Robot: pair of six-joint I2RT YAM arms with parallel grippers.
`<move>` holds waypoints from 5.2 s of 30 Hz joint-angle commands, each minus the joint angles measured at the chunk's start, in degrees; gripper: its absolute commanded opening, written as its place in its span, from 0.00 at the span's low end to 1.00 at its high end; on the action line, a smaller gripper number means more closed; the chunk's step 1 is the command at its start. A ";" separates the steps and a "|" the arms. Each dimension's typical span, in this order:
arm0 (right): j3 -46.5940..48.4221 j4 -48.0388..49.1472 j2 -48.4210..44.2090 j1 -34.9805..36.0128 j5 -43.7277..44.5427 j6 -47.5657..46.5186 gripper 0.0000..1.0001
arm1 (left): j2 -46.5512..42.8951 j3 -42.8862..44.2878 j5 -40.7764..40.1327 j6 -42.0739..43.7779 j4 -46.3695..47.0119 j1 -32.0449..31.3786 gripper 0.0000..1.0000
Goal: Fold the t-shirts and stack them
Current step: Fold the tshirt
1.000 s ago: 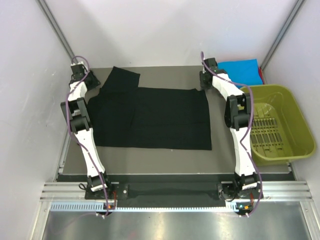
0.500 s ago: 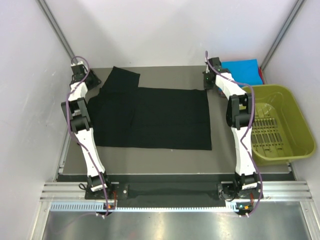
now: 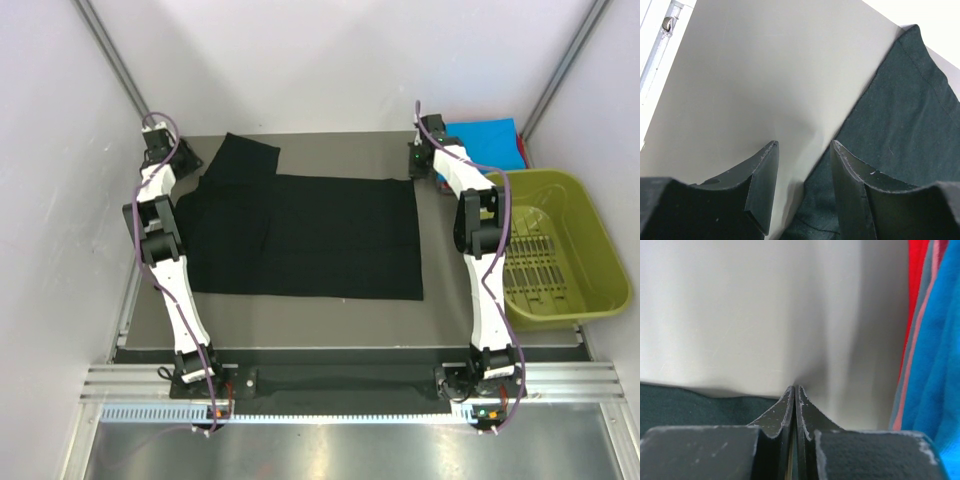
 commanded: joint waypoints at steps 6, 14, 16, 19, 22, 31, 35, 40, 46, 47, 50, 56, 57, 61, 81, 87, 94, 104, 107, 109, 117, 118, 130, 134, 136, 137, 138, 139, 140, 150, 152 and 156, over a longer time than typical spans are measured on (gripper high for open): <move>1.62 2.46 -3.41 -1.00 -4.22 0.63 0.28 | 2.26 2.35 2.83 -2.22 6.78 -0.03 0.53; -0.31 0.70 -3.76 -1.00 -4.32 -0.16 0.32 | 4.02 2.87 10.56 -2.49 5.65 -0.47 0.53; -2.76 1.13 -4.72 -0.91 -4.05 -0.51 0.31 | 4.19 2.52 10.92 -2.23 4.95 -0.64 0.52; -5.32 1.75 -5.87 -0.91 -3.44 -1.13 0.31 | 4.63 2.52 11.09 -1.53 3.98 -1.17 0.52; -5.50 1.40 -6.13 -0.65 -2.47 -1.92 0.29 | 4.72 2.43 10.66 -0.82 2.57 -1.52 0.50; -5.15 1.75 -6.13 -0.30 -2.91 -1.83 0.04 | 5.33 2.17 9.60 1.64 1.07 -1.87 0.34; -4.53 1.84 -6.22 -0.30 -3.00 -1.22 0.00 | 5.86 3.05 11.44 0.68 2.30 -1.79 0.11; -4.18 2.81 -7.01 -0.30 -1.86 -0.16 0.00 | 3.58 2.96 13.46 -3.26 6.34 -1.53 0.00; -5.93 5.18 -9.38 -0.30 -0.89 -0.25 0.00 | 0.59 2.70 13.82 -6.00 14.08 -1.17 0.00; -6.55 5.79 -10.43 -0.30 -0.71 -0.34 0.00 | 0.42 2.70 13.82 -6.18 14.34 -1.26 0.00; -8.75 7.73 -11.67 -0.30 1.31 -0.16 0.00 | 0.33 2.70 13.64 -6.44 17.68 -1.17 0.00; -11.03 9.92 -13.16 -0.65 2.71 -0.07 0.00 | 1.55 2.61 13.55 -6.36 18.74 -0.73 0.00; -11.99 10.28 -13.51 -0.65 2.98 -0.07 0.00 | 1.64 2.52 13.90 -6.36 19.00 -0.73 0.00; -14.02 11.95 -14.74 -0.65 3.77 -0.60 0.00 | 0.94 0.16 14.87 -6.27 20.85 -0.64 0.00; -32.56 26.36 -27.05 -0.47 2.98 -3.06 0.00 | -10.57 -12.23 18.91 -5.92 23.84 1.99 0.00; -40.21 30.49 -32.58 0.06 3.16 -2.53 0.00 | -16.01 -18.30 20.41 -5.48 24.37 2.87 0.00; -49.17 33.91 -39.08 0.76 2.98 -1.57 0.00 | -24.97 -30.42 19.45 -4.86 24.01 3.93 0.00; -62.09 37.26 -47.35 2.34 3.24 0.19 0.00 | -39.39 -46.16 7.59 -4.95 20.33 4.89 0.00; -64.99 37.70 -48.93 3.04 2.89 0.37 0.00 | -42.29 -48.72 5.04 -4.16 17.69 5.16 0.00; -66.75 38.57 -50.51 4.01 2.72 0.37 0.00 | -43.26 -48.98 3.46 -3.72 15.15 5.51 0.00; -70.71 36.56 -54.03 9.72 8.51 -1.74 0.00 | -45.03 -50.39 0.63 -2.93 7.76 6.82 0.00; -71.15 36.38 -54.03 9.99 9.21 -1.83 0.00 | -44.85 -50.39 0.72 -2.75 7.23 6.83 0.00; -73.78 34.27 -55.00 10.43 15.46 -1.48 0.00 | -46.26 -55.84 -0.86 -1.87 5.65 7.00 0.00; -75.37 33.84 -55.97 10.60 14.41 -0.16 0.00 | -46.26 -56.72 -4.01 -1.08 2.84 7.00 0.00; -75.54 32.87 -56.14 10.60 14.67 0.54 0.00 | -46.43 -56.98 -5.16 -1.52 2.05 7.00 0.00; -75.55 32.34 -56.14 10.69 14.67 0.72 0.00 | -46.52 -57.50 -5.51 -1.70 1.96 7.00 0.00; -75.72 31.64 -56.23 10.69 14.50 1.15 0.00 | -46.87 -57.86 -6.30 -1.96 1.78 7.00 0.00; -75.98 31.38 -56.23 10.78 14.49 1.77 0.00 | -47.13 -58.21 -6.83 -2.14 1.87 7.00 0.00; -76.33 31.29 -56.32 10.95 14.49 1.95 0.00 | -47.31 -59.00 -7.01 -2.49 1.95 7.09 0.00; -76.61 22.52 -58.34 11.57 13.18 5.28 0.23 | -50.20 -55.95 -13.59 -4.07 -4.80 6.74 0.22; -75.11 20.49 -59.83 11.57 11.96 5.81 0.25 | -52.83 -53.74 -17.71 -3.64 -5.86 5.60 0.25; -72.30 20.47 -59.49 11.74 9.05 6.78 0.22 | -56.00 -51.62 -21.60 -2.23 -5.34 0.77 0.26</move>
